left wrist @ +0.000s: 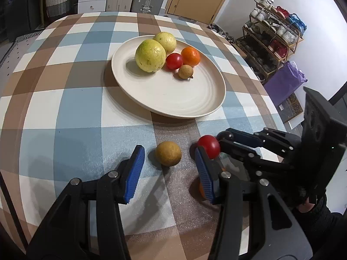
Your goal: Organize fruits
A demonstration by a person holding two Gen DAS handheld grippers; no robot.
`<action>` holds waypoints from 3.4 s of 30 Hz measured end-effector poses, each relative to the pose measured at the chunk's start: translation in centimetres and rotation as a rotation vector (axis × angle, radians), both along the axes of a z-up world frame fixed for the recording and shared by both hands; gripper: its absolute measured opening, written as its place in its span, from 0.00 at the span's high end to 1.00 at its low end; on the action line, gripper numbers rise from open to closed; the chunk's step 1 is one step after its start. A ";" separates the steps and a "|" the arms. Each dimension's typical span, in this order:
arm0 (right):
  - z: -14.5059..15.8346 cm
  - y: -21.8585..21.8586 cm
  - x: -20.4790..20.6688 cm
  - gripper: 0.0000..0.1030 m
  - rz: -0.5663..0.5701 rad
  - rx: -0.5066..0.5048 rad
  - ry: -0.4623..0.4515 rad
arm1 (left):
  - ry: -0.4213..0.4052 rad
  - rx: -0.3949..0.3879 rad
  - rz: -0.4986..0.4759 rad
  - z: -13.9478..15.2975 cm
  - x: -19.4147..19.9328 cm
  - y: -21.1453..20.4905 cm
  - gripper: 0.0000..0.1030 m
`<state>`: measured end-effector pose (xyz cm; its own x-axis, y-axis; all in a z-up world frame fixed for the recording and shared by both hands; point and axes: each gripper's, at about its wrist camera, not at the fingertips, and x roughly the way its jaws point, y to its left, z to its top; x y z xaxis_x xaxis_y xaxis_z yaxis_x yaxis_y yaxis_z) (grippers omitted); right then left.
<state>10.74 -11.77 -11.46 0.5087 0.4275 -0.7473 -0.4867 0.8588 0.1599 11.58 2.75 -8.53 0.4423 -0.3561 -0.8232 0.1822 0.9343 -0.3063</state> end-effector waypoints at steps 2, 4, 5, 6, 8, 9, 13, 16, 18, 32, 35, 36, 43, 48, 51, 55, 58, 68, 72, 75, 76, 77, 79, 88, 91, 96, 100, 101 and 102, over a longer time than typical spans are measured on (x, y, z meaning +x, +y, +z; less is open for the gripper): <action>0.2 -0.4 -0.1 0.78 -0.008 0.008 -0.002 | 0.008 0.011 0.001 -0.3 0.2 -0.2 0.56; 0.3 -0.6 -0.2 0.78 -0.012 0.019 -0.002 | 0.017 0.016 0.003 -0.6 0.6 -0.4 0.56; 0.5 -0.8 -0.2 0.78 -0.020 0.021 -0.008 | 0.020 0.019 0.007 -0.8 0.8 -0.4 0.56; 0.6 -1.0 -0.3 0.78 -0.023 0.026 -0.012 | 0.023 0.021 0.016 -0.9 1.0 -0.4 0.56; 0.9 -1.3 -0.5 0.78 -0.033 0.040 -0.021 | 0.030 0.014 0.018 -1.1 1.3 -0.4 0.56; 1.0 -1.4 -0.6 0.78 -0.037 0.044 -0.023 | 0.030 0.016 0.015 -1.2 1.3 -0.5 0.56; 1.4 -2.0 -0.6 0.78 -0.049 0.061 -0.027 | 0.032 0.021 -0.001 -1.3 1.3 -0.9 0.56; 1.5 -2.3 -0.7 0.78 -0.055 0.073 -0.026 | 0.036 -0.010 -0.004 -1.4 1.1 -0.8 0.67; 1.6 -2.4 -0.8 0.78 -0.054 0.077 -0.031 | 0.036 -0.012 -0.013 -1.5 0.9 -0.9 0.76; 4.9 -2.8 1.0 0.78 -0.058 0.146 -0.080 | -0.032 -0.072 -0.029 2.5 1.3 0.4 0.76; 5.6 -2.5 1.9 0.78 -0.049 0.138 -0.096 | -0.043 -0.057 -0.037 3.4 2.2 0.2 0.76; 5.8 -2.4 2.1 0.78 -0.045 0.138 -0.098 | -0.047 -0.051 -0.040 3.7 2.7 0.0 0.76; 5.8 -2.1 4.6 0.78 -0.035 0.144 -0.081 | -0.070 -0.012 -0.053 4.4 5.3 -2.0 0.76; 5.1 -2.4 6.7 0.78 -0.046 0.150 -0.059 | -0.076 0.034 -0.047 3.5 6.8 -3.4 0.76; 4.4 -2.6 7.8 0.78 -0.058 0.157 -0.042 | -0.088 0.053 -0.042 3.1 7.5 -4.0 0.76; 3.5 -2.8 9.2 0.78 -0.073 0.169 -0.018 | -0.090 0.073 -0.041 2.6 8.4 -4.6 0.76; 2.9 -2.7 10.1 0.78 -0.076 0.171 0.001 | -0.084 0.077 -0.043 2.1 9.0 -4.8 0.76; 2.1 -2.3 11.3 0.78 -0.077 0.158 0.002 | -0.076 0.073 -0.051 1.4 10.3 -5.0 0.76; 2.1 -2.3 11.2 0.75 -0.080 0.138 -0.016 | -0.107 0.085 -0.065 1.9 10.5 -5.4 0.76; 2.6 -2.7 11.0 0.56 -0.082 0.156 -0.037 | -0.130 0.101 -0.075 2.5 10.2 -5.6 0.75; 2.8 -2.9 10.8 0.55 -0.084 0.163 -0.044 | -0.135 0.100 -0.078 2.7 10.0 -5.6 0.75; 3.1 -3.1 10.6 0.55 -0.090 0.168 -0.052 | -0.141 0.097 -0.078 3.0 9.8 -5.6 0.74; 3.7 -3.6 10.1 0.54 -0.104 0.181 -0.064 | -0.153 0.095 -0.067 3.6 9.3 -5.3 0.71; 7.2 -5.9 5.8 0.46 -0.149 0.237 -0.131 | -0.218 0.112 -0.008 6.4 5.1 -3.7 0.68; 8.9 -6.1 3.9 0.29 -0.151 0.248 -0.181 | -0.229 0.116 0.013 7.2 3.4 -3.3 0.68; 11.0 -5.9 1.2 0.20 -0.143 0.261 -0.243 | -0.288 0.140 0.066 8.9 0.0 -3.1 0.67; 12.5 -5.8 -1.3 0.13 -0.134 0.278 -0.305 | -0.337 0.159 0.101 10.3 -2.7 -3.4 0.55; 12.8 -5.7 -2.0 0.11 -0.136 0.275 -0.321 | -0.349 0.171 0.105 10.6 -3.3 -3.6 0.52; 13.0 -5.7 -2.5 0.10 -0.138 0.275 -0.331 | -0.363 0.185 0.109 10.9 -4.0 -3.9 0.48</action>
<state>8.26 -17.46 1.54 0.7678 0.4986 -0.4024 -0.4337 0.8667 0.2463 7.59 -1.16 2.41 0.7420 -0.1522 -0.6529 0.1444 0.9873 -0.0660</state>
